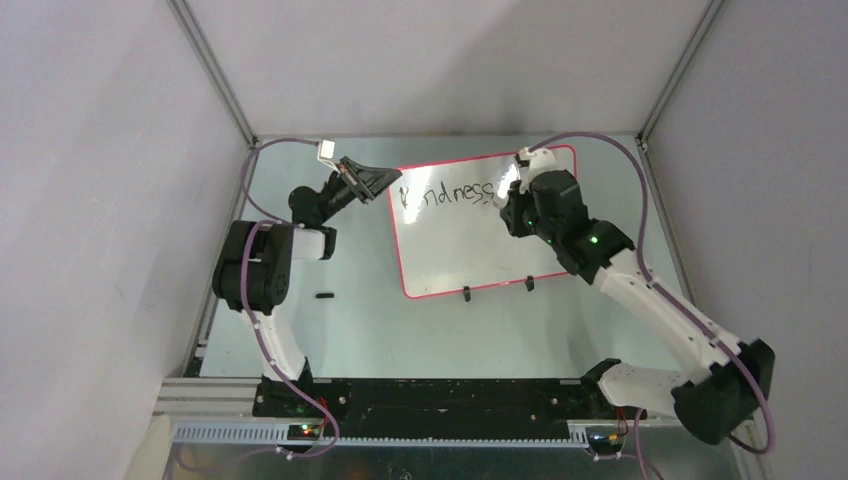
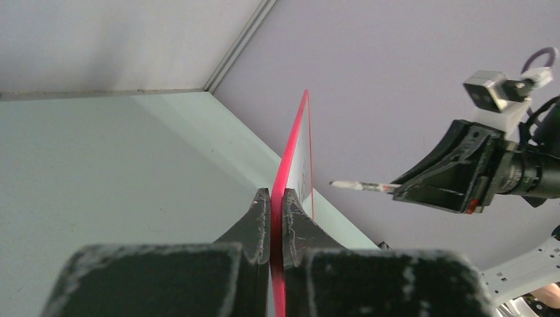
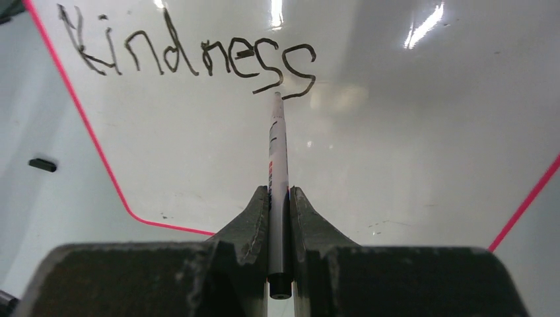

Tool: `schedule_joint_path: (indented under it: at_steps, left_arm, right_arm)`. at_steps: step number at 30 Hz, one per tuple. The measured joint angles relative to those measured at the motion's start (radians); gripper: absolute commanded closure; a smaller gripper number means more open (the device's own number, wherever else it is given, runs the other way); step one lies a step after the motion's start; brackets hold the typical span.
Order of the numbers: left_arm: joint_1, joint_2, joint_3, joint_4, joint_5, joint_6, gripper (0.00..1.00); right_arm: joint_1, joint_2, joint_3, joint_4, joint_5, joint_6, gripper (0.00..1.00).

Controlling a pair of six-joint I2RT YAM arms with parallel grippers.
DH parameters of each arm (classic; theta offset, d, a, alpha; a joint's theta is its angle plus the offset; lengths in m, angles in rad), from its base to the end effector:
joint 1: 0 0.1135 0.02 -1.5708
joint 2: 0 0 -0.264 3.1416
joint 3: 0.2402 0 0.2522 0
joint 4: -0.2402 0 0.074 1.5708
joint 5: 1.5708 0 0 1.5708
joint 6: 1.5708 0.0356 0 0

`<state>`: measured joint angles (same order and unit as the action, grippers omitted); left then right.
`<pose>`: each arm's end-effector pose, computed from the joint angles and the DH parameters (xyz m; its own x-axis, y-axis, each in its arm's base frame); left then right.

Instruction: Write a sentence on the whiteboard

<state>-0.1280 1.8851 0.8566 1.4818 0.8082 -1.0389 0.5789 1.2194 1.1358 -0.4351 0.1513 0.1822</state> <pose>0.3618 -0.0725 0.2289 -0.4113 -0.5473 -0.7288 0.7460 0.2572 -0.6142 0.2315 0.1449 0.3466 -0.4863 -0.1038 -0.8676 -0.3489 0.9334 0.0839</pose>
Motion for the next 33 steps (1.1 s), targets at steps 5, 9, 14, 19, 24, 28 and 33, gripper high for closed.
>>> schedule_joint_path:
  at_steps: [5,9,14,19,24,28,33]
  left_arm:
    - [0.000,0.000,0.000,0.000,0.000,0.000,1.00]
    - [0.000,0.000,0.000,0.000,0.000,0.000,1.00]
    - [0.000,0.000,0.000,0.000,0.000,0.000,1.00]
    - [0.000,0.000,0.000,0.000,0.000,0.000,1.00]
    - [0.000,0.000,0.000,0.000,0.000,0.000,1.00]
    - [0.000,0.000,0.000,0.000,0.000,0.000,1.00]
    - [0.000,0.000,0.000,0.000,0.000,0.000,1.00]
  right_arm:
    - [-0.001,-0.157,-0.071,0.056,0.004,0.000,1.00]
    - [-0.013,-0.232,-0.126,0.111,0.029,0.003,1.00]
    - [-0.030,-0.234,-0.170,0.152,0.051,0.008,1.00]
    - [-0.032,-0.219,-0.180,0.172,0.059,0.008,1.00]
    - [-0.032,-0.218,-0.189,0.192,0.068,0.008,1.00]
    - [-0.032,-0.218,-0.192,0.199,0.069,0.007,1.00]
    - [-0.032,-0.218,-0.192,0.203,0.069,0.007,1.00]
